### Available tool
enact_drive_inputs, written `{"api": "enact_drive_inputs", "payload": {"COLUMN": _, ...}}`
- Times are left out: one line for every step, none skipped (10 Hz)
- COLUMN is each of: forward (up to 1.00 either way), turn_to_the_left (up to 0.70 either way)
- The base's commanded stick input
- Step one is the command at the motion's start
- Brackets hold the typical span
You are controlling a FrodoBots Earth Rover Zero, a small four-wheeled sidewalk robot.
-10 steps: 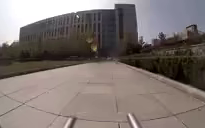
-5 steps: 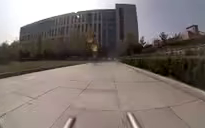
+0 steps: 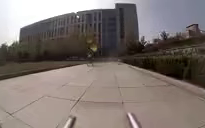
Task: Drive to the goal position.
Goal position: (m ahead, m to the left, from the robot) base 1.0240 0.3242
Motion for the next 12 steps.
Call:
{"api": "enact_drive_inputs", "payload": {"forward": 1.0, "turn_to_the_left": 0.0}}
{"api": "enact_drive_inputs", "payload": {"forward": 1.0, "turn_to_the_left": 0.0}}
{"api": "enact_drive_inputs", "payload": {"forward": 1.0, "turn_to_the_left": 0.0}}
{"api": "enact_drive_inputs", "payload": {"forward": 1.0, "turn_to_the_left": 0.0}}
{"api": "enact_drive_inputs", "payload": {"forward": 1.0, "turn_to_the_left": 0.0}}
{"api": "enact_drive_inputs", "payload": {"forward": 1.0, "turn_to_the_left": 0.0}}
{"api": "enact_drive_inputs", "payload": {"forward": 1.0, "turn_to_the_left": 0.0}}
{"api": "enact_drive_inputs", "payload": {"forward": 1.0, "turn_to_the_left": 0.0}}
{"api": "enact_drive_inputs", "payload": {"forward": 1.0, "turn_to_the_left": 0.0}}
{"api": "enact_drive_inputs", "payload": {"forward": 1.0, "turn_to_the_left": 0.0}}
{"api": "enact_drive_inputs", "payload": {"forward": 1.0, "turn_to_the_left": 0.0}}
{"api": "enact_drive_inputs", "payload": {"forward": 1.0, "turn_to_the_left": 0.0}}
